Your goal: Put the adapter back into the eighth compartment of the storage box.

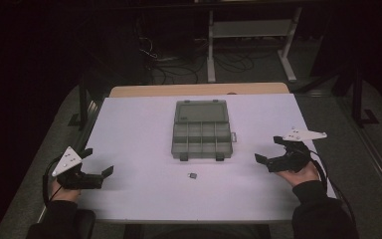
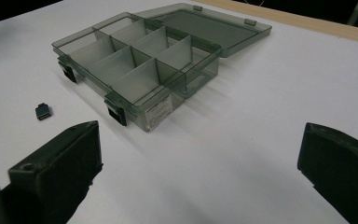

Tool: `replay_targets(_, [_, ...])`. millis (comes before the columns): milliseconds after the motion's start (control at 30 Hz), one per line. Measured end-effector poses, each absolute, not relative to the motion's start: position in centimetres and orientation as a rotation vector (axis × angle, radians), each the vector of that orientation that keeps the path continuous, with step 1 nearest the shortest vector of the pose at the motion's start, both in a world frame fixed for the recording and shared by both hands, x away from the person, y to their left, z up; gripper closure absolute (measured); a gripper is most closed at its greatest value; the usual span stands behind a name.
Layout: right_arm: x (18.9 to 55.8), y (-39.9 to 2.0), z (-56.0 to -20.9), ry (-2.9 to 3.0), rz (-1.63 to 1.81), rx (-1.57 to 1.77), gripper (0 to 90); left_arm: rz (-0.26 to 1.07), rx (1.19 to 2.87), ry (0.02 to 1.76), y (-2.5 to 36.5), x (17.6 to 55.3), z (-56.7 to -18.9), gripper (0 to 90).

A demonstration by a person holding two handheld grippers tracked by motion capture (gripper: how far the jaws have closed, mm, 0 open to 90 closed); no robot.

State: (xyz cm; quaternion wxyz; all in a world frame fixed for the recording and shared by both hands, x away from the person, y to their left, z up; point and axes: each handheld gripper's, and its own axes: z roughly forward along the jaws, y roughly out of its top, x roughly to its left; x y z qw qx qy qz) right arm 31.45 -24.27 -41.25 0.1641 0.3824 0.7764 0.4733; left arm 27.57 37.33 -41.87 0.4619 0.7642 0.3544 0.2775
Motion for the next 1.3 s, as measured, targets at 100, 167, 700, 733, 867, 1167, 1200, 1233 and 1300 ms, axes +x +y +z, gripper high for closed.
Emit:
replay_targets(100, [31.4,-24.2,-41.2,2.216,1.351,1.085,0.0,0.681,1.880,0.870,37.3,27.6,-41.9,0.0])
replay_targets(167, [31.4,-24.2,-41.2,2.217,1.351,1.083,0.0,0.681,1.880,0.870,37.3,27.6,-41.9,0.0])
replay_targets(700, [31.6,-23.8,-41.0,2.240,1.318,1.064,0.0,0.682,1.886,0.870,37.3,27.5,-41.9,0.0])
replay_targets(733, [31.6,-23.8,-40.9,2.243,1.315,1.065,0.0,0.682,1.886,0.870,37.3,27.5,-41.9,0.0])
replay_targets(867, [31.7,-23.5,-40.4,2.256,1.296,1.057,0.0,0.676,1.891,0.871,37.3,27.5,-41.9,0.0])
replay_targets(1167, [32.0,-22.4,-39.4,2.306,1.280,1.026,0.0,0.679,1.903,0.869,37.2,27.5,-42.0,0.0])
replay_targets(1200, [32.0,-22.3,-39.3,2.313,1.280,1.019,0.0,0.679,1.904,0.868,37.2,27.5,-42.0,0.0])
replay_targets(1233, [32.0,-22.3,-39.3,2.313,1.280,1.019,0.0,0.679,1.904,0.868,37.2,27.5,-42.0,0.0])
replay_targets(1300, [32.0,-21.8,-38.9,2.341,1.280,1.001,0.0,0.679,1.903,0.868,37.2,27.5,-42.0,0.0])
